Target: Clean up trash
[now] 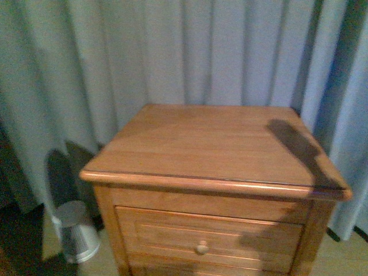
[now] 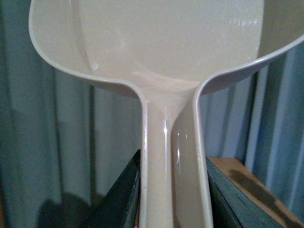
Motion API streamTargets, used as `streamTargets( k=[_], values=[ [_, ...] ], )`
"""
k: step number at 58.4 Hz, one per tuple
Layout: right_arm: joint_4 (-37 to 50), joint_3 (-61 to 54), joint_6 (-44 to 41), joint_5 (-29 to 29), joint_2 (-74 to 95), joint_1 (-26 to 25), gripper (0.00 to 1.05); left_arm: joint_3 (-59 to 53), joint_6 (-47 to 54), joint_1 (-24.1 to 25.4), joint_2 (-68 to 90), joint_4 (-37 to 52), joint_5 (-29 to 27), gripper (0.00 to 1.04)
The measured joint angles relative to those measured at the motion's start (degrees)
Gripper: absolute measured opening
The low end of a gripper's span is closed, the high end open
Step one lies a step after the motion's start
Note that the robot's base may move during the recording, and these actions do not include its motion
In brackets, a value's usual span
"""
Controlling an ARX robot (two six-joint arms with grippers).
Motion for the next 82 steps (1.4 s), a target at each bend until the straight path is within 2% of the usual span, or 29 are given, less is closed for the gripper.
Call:
streamTargets(
  k=[82],
  values=[
    [-0.13, -0.15, 0.39, -0.33, 0.35, 0.0, 0.21, -0.04, -0.15, 0.13, -0.2, -0.13, -0.48, 0.28]
  ],
)
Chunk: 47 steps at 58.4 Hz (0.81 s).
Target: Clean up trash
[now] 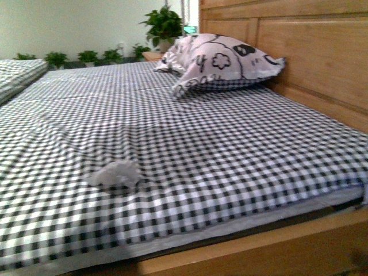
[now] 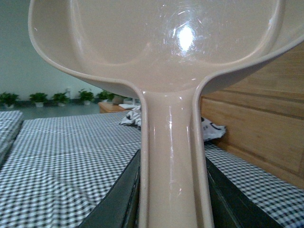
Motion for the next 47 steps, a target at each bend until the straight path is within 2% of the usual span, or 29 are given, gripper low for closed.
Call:
streamTargets(
  k=[20, 26, 32, 37, 47],
  values=[
    [-0.15, -0.28, 0.0, -0.44, 0.59, 0.15, 0.21, 0.31, -0.5, 0.04, 0.13, -1.09, -1.31, 0.28],
    [-0.11, -0.28, 0.04, 0.33, 0.2, -0.04, 0.21, 10.08, 0.11, 1.29, 5.01, -25.29, -0.5, 0.28],
    [0.0, -0.28, 0.04, 0.02, -0.26, 0.0, 0.21, 13.6, 4.9, 4.37, 10.6, -41.66, 3.06, 0.28],
    [0.0, -0.28, 0.04, -0.02, -0.22, 0.0, 0.21, 13.64, 12.17, 6.82, 15.82, -45.11, 7.85, 0.28],
    [-0.02, -0.28, 0.04, 0.07, -0.17, 0.0, 0.21, 15.63, 26.58, 10.03, 23.74, -48.52, 12.66, 0.28]
  ],
)
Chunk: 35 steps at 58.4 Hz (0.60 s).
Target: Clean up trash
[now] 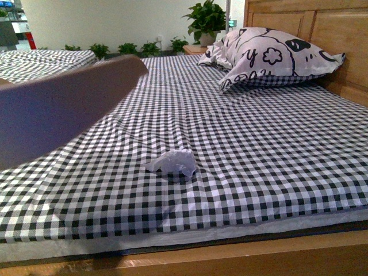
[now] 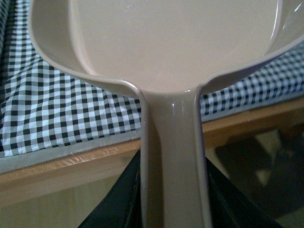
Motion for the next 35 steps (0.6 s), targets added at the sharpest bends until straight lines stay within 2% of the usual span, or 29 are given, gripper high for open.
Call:
streamTargets(
  k=[6, 15, 35],
  values=[
    [0.0, 0.0, 0.0, -0.02, 0.04, 0.0, 0.21, 1.09, 9.14, 1.01, 5.01, -0.74, 0.09, 0.28],
    [0.0, 0.0, 0.0, 0.0, 0.04, 0.0, 0.21, 1.57, 17.49, 1.44, 11.82, -0.24, -0.46, 0.28],
    [0.0, 0.0, 0.0, -0.02, 0.0, 0.0, 0.21, 2.51, 23.34, 1.27, 20.68, 5.46, -0.63, 0.28]
  ],
)
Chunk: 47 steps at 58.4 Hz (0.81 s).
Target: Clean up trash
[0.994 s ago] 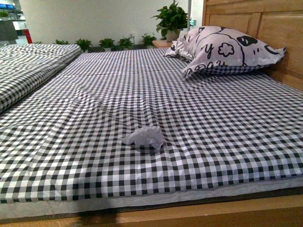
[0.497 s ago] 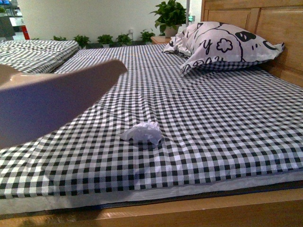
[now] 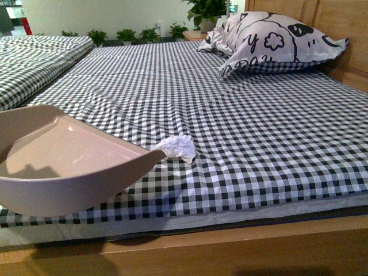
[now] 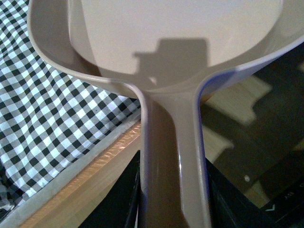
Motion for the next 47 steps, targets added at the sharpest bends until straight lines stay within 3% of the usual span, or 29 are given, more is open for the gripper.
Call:
streamTargets(
  k=[47],
  values=[
    [0.02, 0.0, 0.0, 0.02, 0.0, 0.0, 0.21, -0.04, 2.8, -2.38, 13.4, 10.01, -0.92, 0.28]
  ],
)
